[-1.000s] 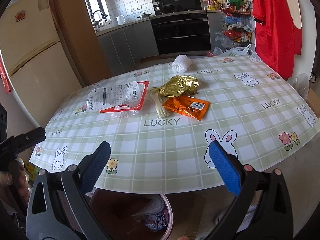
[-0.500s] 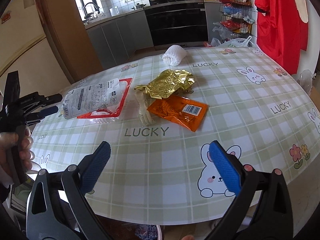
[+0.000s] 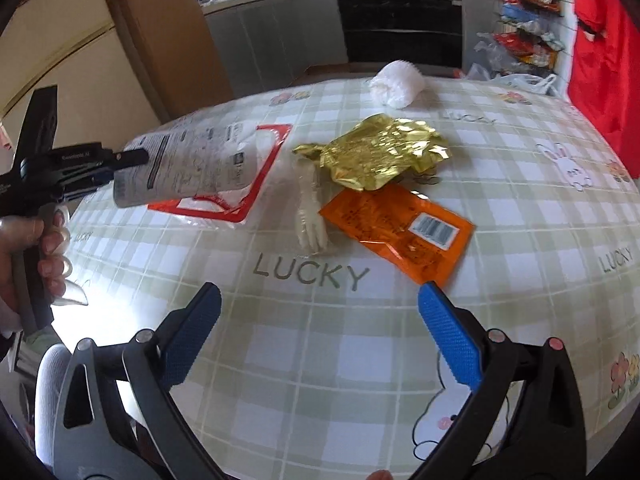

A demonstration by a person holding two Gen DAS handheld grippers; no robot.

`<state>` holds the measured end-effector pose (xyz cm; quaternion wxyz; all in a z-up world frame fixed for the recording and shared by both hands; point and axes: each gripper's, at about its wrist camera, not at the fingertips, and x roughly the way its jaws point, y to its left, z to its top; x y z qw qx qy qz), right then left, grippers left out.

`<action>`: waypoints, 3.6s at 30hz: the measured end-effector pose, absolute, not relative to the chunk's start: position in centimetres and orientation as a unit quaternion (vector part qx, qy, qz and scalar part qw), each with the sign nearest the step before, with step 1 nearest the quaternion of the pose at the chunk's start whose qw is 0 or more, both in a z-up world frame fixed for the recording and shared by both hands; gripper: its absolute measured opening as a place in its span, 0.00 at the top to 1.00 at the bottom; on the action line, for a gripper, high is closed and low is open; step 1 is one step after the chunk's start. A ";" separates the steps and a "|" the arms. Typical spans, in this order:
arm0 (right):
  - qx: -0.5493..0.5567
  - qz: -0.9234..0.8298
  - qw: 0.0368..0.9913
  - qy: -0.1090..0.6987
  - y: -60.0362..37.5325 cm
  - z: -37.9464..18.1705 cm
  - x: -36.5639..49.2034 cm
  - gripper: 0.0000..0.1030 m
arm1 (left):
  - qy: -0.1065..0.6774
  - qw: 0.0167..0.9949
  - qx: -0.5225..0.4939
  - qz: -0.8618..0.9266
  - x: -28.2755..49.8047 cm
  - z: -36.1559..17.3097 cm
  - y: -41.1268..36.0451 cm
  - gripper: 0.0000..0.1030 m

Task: Collect trash
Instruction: 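Reach the left tool to the white printed paper packaging and grasp it, then grasp the white plastic fork with the right tool while the left tool holds the paper, then drop the fork into the bin with the right tool while the left tool carries the paper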

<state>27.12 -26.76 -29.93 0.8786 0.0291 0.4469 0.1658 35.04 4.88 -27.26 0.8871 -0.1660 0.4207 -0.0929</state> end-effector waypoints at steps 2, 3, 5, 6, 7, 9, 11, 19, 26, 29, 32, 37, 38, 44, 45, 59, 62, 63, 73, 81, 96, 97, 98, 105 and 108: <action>0.026 0.172 0.876 0.451 -26.6 -30.1 28.4 0.06 | 0.406 0.893 -0.164 -0.106 34.4 -26.2 4.9 0.78; 0.027 0.173 0.877 0.448 -26.5 -30.1 28.9 0.07 | 0.397 0.896 -0.165 -0.114 34.0 -25.5 4.9 0.79; 0.021 0.179 0.874 0.451 -26.2 -30.3 30.2 0.18 | 0.378 0.901 -0.168 -0.130 33.3 -24.1 4.9 0.81; 0.015 0.188 0.867 0.461 -25.9 -30.5 30.9 0.34 | 0.367 0.904 -0.168 -0.141 32.9 -23.3 4.9 0.82; 0.007 0.191 0.863 0.468 -25.6 -30.7 31.5 0.39 | 0.357 0.908 -0.165 -0.148 32.5 -22.5 4.8 0.83; -0.013 0.199 0.860 0.469 -24.8 -31.0 32.3 0.50 | 0.337 0.913 -0.162 -0.160 31.7 -21.0 4.8 0.86; -0.023 0.206 0.856 0.473 -24.2 -31.3 32.7 0.60 | 0.319 0.918 -0.165 -0.167 30.8 -19.7 4.7 0.86; -0.011 0.191 0.848 0.495 -23.4 -32.8 34.6 0.62 | 0.290 0.924 -0.192 -0.158 28.1 -17.4 7.0 0.86; -0.025 0.180 0.844 0.504 -22.4 -33.7 35.1 0.62 | 0.295 0.929 -0.193 -0.114 25.5 -18.1 9.2 0.86; -0.009 0.177 0.842 0.509 -22.6 -33.6 34.9 0.75 | 0.300 0.928 -0.196 -0.099 24.6 -18.5 10.2 0.86; 0.005 0.180 0.843 0.508 -23.0 -33.4 34.3 0.76 | 0.303 0.928 -0.198 -0.088 23.8 -18.8 11.1 0.86; 0.037 0.173 0.848 0.499 -24.0 -32.7 32.2 0.76 | 0.301 0.929 -0.202 -0.078 22.4 -18.8 11.6 0.86; 0.044 0.172 0.849 0.498 -24.2 -32.6 31.7 0.76 | 0.301 0.928 -0.204 -0.077 22.1 -18.9 11.7 0.86; 0.065 0.175 0.855 0.484 -24.9 -31.3 28.6 0.76 | 0.298 0.930 -0.201 -0.080 20.7 -18.5 11.4 0.86; 0.068 0.176 0.856 0.480 -25.0 -30.9 28.0 0.76 | 0.296 0.931 -0.199 -0.081 20.4 -18.3 11.2 0.86; 0.066 0.210 0.875 0.431 -24.6 -25.8 22.0 0.76 | 0.281 0.937 -0.187 -0.089 16.5 -16.4 10.4 0.86; 0.061 0.219 0.879 0.420 -24.3 -24.7 20.4 0.76 | 0.275 0.939 -0.184 -0.089 15.4 -15.9 10.5 0.86; 0.060 0.222 0.880 0.416 -24.2 -24.3 19.8 0.76 | 0.274 0.940 -0.182 -0.089 15.0 -15.8 10.5 0.86; 0.049 0.255 0.884 0.389 -23.2 -21.5 13.5 0.76 | 0.248 0.949 -0.173 -0.085 10.3 -14.0 11.2 0.86; 0.028 0.286 0.886 0.365 -22.2 -19.4 8.7 0.76 | 0.221 0.953 -0.186 -0.089 6.3 -13.1 11.6 0.86; 0.012 0.310 0.878 0.365 -21.5 -18.9 6.4 0.76 | 0.216 0.952 -0.198 -0.086 4.8 -12.8 12.2 0.86; 0.015 0.313 0.876 0.368 -21.5 -19.1 6.5 0.76 | 0.218 0.952 -0.199 -0.087 4.9 -13.0 12.2 0.86; 0.017 0.316 0.873 0.371 -21.4 -19.2 6.6 0.75 | 0.219 0.951 -0.199 -0.087 5.1 -13.1 12.2 0.86; 0.021 0.314 0.875 0.368 -21.4 -19.1 6.8 0.34 | 0.228 0.949 -0.199 -0.093 5.6 -13.5 11.9 0.86; 0.031 0.299 0.883 0.361 -22.0 -18.7 6.9 0.17 | 0.230 0.948 -0.196 -0.098 5.8 -13.6 11.8 0.86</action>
